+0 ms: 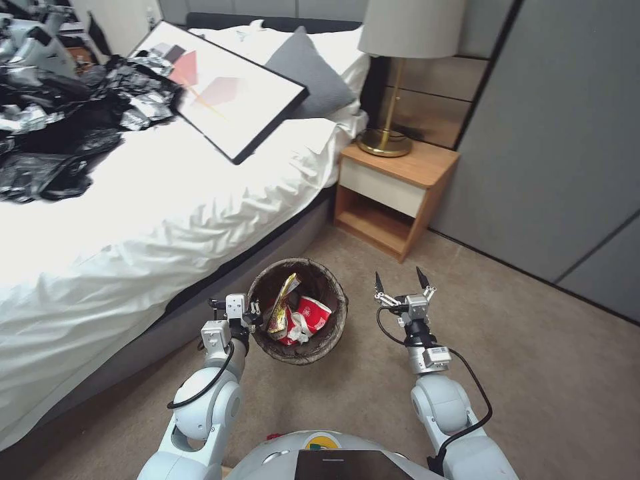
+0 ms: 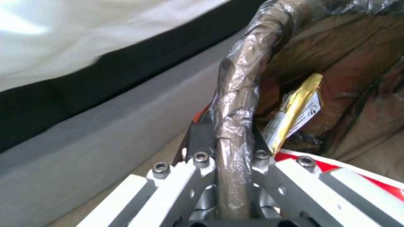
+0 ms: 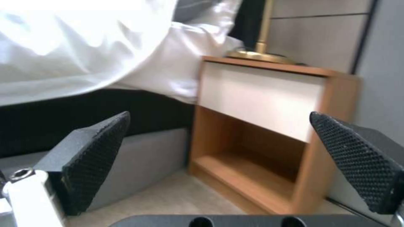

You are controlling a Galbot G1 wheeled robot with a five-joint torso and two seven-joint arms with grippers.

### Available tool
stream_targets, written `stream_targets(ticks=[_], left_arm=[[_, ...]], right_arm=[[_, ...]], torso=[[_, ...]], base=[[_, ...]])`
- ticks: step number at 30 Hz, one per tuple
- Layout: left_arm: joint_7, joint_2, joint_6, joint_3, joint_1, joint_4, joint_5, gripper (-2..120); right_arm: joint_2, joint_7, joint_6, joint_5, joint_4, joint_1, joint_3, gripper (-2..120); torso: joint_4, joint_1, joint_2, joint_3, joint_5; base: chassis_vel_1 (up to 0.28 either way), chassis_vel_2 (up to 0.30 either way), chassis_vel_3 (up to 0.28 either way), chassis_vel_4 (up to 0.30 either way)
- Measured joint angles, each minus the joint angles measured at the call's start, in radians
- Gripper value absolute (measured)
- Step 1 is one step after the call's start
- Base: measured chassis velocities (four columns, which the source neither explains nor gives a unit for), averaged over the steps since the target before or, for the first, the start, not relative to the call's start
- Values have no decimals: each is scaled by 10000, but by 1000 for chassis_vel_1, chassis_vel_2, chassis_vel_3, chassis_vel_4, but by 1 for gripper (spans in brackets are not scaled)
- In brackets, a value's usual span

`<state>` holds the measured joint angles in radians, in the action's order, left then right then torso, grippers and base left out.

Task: Pick up the trash bin, then pick up the garbage from the floor and place it into the trash bin.

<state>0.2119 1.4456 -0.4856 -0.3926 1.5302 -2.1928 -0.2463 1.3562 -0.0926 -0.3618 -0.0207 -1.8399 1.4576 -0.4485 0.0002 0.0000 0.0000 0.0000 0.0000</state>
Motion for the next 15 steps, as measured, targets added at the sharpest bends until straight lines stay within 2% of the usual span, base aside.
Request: stream_targets(ticks=[15], left_arm=[[21,8,-9,90,116,-8,24,0]], right_arm=[[1,45,19,-4,-13,-57,10,100]], torso=[[-2,0,0,0,0]], base=[[128,138,131,123]])
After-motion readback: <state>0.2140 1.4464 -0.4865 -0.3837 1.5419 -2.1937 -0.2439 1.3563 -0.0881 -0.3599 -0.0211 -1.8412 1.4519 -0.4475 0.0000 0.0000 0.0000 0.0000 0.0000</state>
